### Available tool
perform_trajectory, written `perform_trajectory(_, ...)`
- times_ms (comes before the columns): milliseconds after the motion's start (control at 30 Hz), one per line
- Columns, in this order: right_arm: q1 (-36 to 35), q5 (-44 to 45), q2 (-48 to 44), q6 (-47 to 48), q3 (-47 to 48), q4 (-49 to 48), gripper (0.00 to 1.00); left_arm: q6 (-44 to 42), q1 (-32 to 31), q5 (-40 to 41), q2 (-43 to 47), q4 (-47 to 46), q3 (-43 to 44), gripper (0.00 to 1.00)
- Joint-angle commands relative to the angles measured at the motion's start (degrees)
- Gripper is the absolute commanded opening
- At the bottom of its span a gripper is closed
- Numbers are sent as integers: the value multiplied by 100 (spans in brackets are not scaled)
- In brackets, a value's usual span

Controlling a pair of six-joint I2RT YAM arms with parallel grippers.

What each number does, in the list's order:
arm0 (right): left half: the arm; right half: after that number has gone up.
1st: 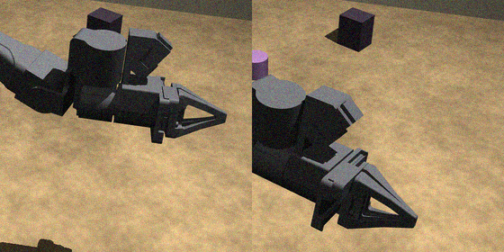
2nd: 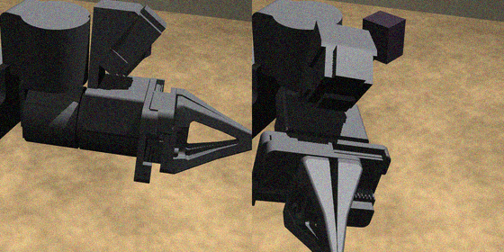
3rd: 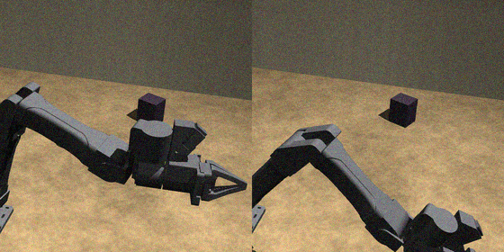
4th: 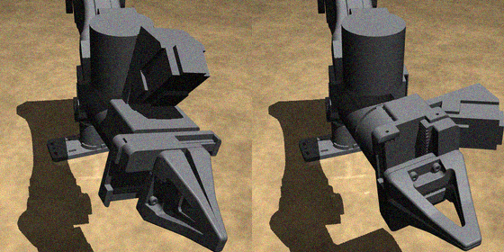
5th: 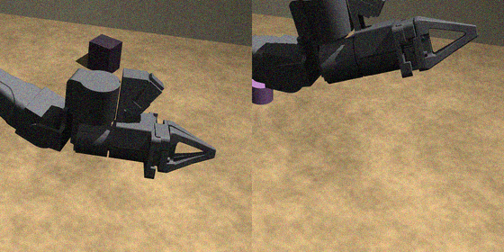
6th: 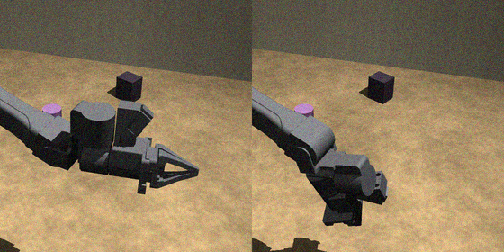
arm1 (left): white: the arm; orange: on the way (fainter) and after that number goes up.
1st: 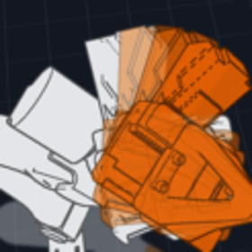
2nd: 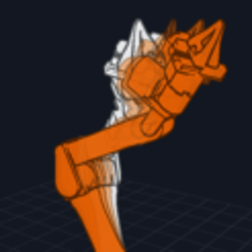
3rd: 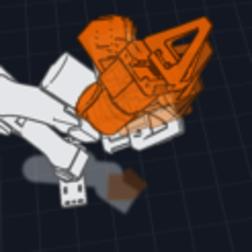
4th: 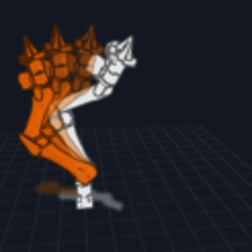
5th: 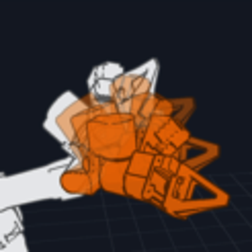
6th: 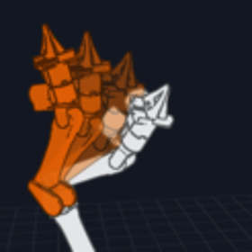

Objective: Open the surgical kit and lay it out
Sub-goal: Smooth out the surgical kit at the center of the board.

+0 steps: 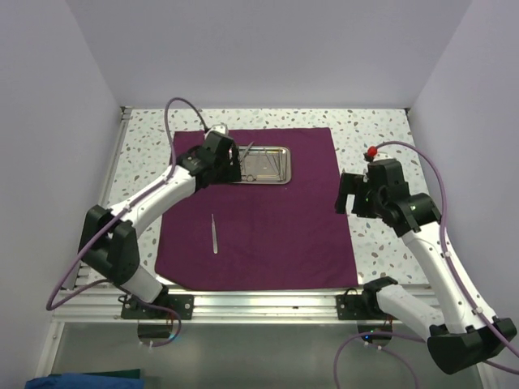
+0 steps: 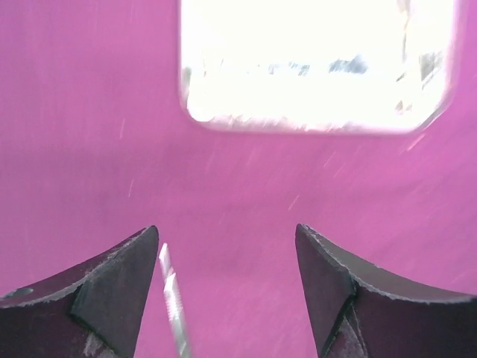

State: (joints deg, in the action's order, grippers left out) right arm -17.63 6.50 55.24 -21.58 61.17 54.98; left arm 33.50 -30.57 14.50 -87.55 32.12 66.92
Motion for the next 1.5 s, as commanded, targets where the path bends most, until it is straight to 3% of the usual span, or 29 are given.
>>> perform_trajectory(0,-21,114,-189,-3,132,83,98,-501,103,281,-534,66,901,77)
perform_trajectory(67,-21,123,-189,-91,176,57,98,-485,296,151,-842,137,1139,75)
perform_trajectory(233,-21,106,-67,-206,299,-48,98,-388,1164,-430,-1027,-231,806,71)
perform_trajectory(367,-21,26,451,-232,545,-277,98,-616,1606,-369,-1133,-268,963,71)
perform_trajectory(600,136,114,2153,-232,1589,-857,98,-844,2739,-615,-1483,-293,1280,69)
perform_trajectory(933,1225,-386,5001,-338,3093,-1086,99,-845,3311,-659,-2547,-189,1956,67)
perform_trajectory(1267,1552,-798,6848,-355,4324,-1156,98,-748,3443,-1134,-3506,-144,2405,57)
perform_trajectory(1467,1543,-975,7457,-382,4931,-1191,98,-739,3443,-1379,-3778,-188,2484,51)
